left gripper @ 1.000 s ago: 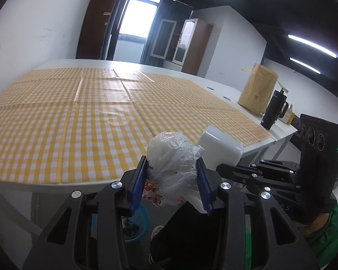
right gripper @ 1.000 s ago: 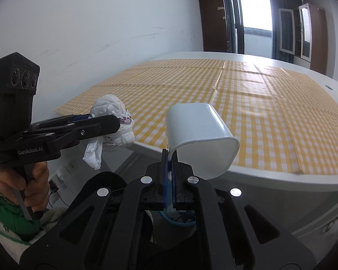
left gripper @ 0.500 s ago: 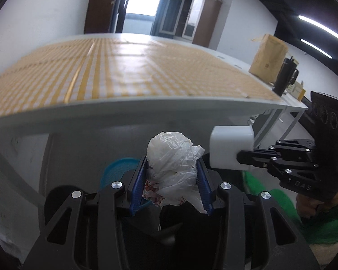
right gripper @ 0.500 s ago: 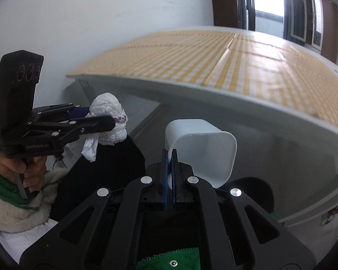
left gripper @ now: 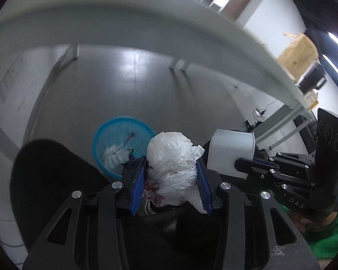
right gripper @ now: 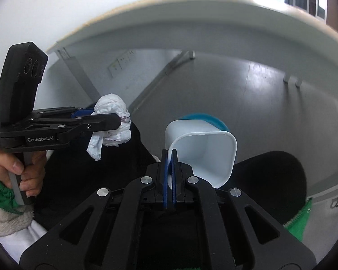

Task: Collect trash
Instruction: 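Carry the plastic bag and white cup with both tools down over the wastebasket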

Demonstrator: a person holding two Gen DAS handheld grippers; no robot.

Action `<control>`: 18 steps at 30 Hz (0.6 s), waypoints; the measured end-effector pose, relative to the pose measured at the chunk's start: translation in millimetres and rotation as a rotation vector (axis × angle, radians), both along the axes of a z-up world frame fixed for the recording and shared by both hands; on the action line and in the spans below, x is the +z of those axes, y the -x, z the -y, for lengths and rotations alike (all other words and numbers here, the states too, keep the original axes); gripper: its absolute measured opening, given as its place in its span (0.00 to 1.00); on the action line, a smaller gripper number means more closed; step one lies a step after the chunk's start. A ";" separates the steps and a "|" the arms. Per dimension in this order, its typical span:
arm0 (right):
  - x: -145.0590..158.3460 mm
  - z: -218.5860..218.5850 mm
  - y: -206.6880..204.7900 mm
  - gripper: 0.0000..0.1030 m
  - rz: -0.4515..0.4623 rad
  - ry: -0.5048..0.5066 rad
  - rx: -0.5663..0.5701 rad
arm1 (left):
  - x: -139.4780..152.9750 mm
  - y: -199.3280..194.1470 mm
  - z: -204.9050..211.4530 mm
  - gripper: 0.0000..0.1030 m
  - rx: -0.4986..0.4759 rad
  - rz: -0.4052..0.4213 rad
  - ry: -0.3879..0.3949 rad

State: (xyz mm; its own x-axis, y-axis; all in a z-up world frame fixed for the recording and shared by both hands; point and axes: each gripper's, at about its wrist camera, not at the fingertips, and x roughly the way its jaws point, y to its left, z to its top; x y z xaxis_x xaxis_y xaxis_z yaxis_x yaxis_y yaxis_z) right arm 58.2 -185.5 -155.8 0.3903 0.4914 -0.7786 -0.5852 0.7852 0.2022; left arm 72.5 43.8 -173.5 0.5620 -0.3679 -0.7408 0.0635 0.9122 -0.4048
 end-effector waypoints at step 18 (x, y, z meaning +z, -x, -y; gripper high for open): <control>-96.4 -47.3 -98.5 0.02 -0.219 0.071 -0.096 | -78.3 -87.4 -16.9 0.40 0.137 -0.189 -0.052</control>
State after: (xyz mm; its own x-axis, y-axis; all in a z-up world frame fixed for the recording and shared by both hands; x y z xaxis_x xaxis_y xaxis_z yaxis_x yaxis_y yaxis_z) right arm 156.7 -138.2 -252.2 0.2510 0.4016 -0.8807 -0.4555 0.8518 0.2586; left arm 159.9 60.7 -251.8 0.4538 -0.2565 -0.8534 -0.1349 0.9269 -0.3503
